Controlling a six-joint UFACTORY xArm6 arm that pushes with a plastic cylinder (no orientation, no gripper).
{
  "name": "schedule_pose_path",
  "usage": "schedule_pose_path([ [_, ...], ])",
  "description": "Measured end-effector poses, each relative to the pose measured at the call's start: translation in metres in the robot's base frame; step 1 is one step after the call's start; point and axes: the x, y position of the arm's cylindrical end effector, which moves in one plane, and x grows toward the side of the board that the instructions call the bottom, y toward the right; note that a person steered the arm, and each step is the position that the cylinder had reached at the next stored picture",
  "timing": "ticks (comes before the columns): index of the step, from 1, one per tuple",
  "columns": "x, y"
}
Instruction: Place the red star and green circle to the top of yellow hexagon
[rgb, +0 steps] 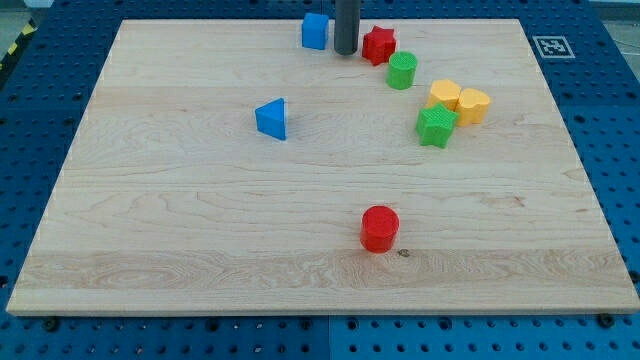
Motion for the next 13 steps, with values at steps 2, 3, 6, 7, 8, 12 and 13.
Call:
schedule_pose_path([
  [2,-0.002,0.062],
  [3,0.001,0.069],
  [6,-0.011,0.102],
  [7,0.013,0.113],
  [8,0.013,0.113],
  [12,0.017,0.088],
  [13,-0.002,0.057],
])
